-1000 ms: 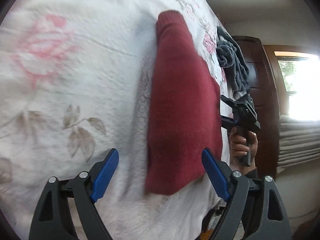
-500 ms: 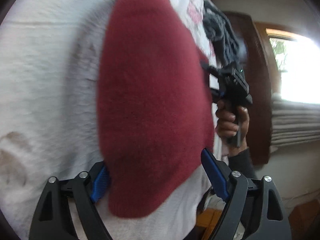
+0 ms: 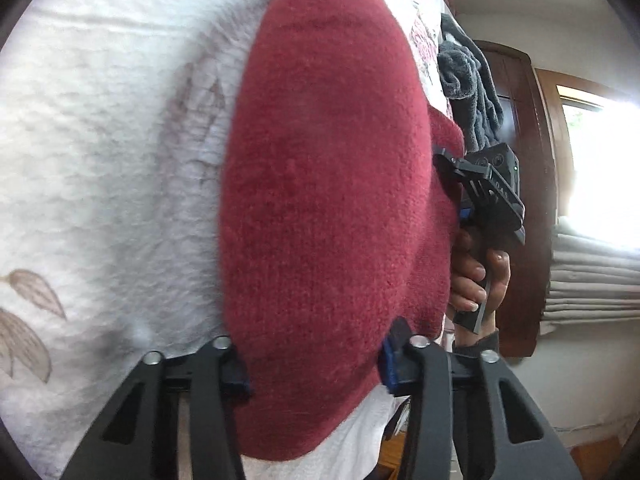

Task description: Fold small clothes

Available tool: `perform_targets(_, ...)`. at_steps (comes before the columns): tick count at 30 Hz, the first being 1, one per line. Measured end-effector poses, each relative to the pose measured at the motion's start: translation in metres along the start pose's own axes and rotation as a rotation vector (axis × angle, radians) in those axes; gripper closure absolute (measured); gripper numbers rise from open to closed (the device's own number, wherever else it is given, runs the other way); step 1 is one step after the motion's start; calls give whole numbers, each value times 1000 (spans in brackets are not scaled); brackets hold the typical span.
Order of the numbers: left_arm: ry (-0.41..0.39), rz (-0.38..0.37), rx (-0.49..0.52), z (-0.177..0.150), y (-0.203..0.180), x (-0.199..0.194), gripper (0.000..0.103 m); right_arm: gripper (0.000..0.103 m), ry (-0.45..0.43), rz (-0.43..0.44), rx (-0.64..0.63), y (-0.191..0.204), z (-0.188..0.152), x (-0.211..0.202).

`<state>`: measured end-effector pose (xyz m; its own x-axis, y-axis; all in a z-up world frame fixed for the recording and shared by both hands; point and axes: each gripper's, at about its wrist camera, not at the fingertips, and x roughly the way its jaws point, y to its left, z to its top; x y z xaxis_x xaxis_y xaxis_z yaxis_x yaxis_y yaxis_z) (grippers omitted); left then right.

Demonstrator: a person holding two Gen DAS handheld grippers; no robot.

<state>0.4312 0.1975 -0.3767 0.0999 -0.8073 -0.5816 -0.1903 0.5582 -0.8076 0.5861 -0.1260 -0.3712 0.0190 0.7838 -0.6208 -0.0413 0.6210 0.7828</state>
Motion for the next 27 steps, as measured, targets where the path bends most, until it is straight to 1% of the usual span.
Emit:
perform_targets(2,-11,12,12,1,-4,-3,64,70,-18,-9,-1,6,-2,-3)
perform_targets(5,-22,12,20,1,-9,-9,66,71,-45,-1,6,18,-6,-7)
perform_targets(11,-49,4,67,-5,-28,-36,67,71,-84,18,-4,44,-17,-21)
perform_targets(17,-82,13,105,-22,-38,-72,67,71,-103,51,-16,81,-35,-24)
perform_targets(20,-103,10,111,-41,-34,-98,67,71,-99,78,-31,103,-50,-18)
perform_targets(23,-132,11,111,-70,-26,-126,67,71,-74,102,-53,129,-69,-5)
perform_targets(27,-170,16,84,-115,0,-163,67,71,-20,119,-84,160,-101,25)
